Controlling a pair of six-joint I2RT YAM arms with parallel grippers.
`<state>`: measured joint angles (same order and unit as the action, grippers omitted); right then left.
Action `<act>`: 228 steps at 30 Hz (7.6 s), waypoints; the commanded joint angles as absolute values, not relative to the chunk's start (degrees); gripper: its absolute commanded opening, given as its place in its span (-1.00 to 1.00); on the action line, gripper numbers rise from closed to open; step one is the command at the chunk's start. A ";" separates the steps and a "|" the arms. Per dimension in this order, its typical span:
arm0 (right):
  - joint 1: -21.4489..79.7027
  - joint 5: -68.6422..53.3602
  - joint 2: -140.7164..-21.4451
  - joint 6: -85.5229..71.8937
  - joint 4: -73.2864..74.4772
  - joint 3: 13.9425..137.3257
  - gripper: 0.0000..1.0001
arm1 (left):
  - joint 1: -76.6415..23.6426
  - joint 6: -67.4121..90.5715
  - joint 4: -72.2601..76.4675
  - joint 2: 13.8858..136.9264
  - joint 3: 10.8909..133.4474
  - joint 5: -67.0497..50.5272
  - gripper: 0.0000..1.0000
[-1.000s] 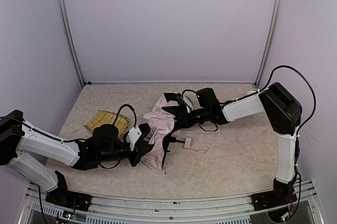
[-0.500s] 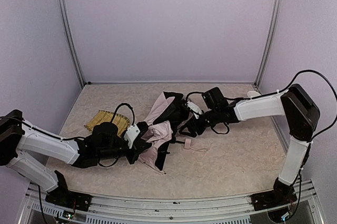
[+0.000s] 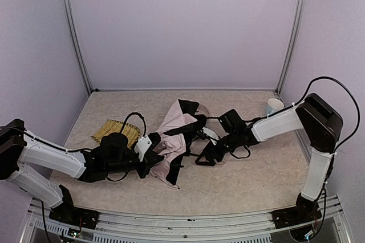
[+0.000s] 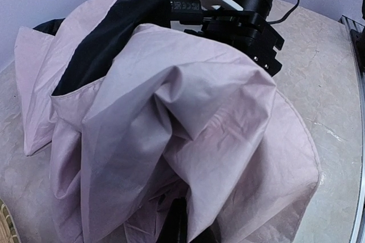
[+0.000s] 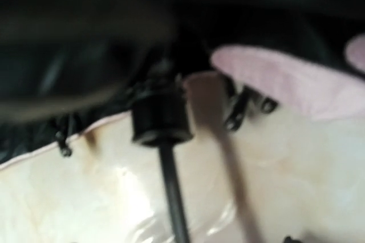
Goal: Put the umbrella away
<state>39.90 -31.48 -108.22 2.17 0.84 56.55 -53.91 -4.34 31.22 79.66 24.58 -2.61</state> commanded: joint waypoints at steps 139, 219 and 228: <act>79.22 11.96 -94.26 -46.71 18.94 56.21 0.35 | -79.95 -0.52 23.21 76.70 25.44 22.46 -0.01; 44.45 -43.65 -113.05 7.50 -3.42 75.42 -0.18 | -60.57 -3.20 27.21 78.07 31.04 12.07 0.64; 42.19 -42.18 -114.34 6.53 -2.40 78.35 -0.26 | -52.01 -1.23 22.88 87.73 38.62 1.40 0.64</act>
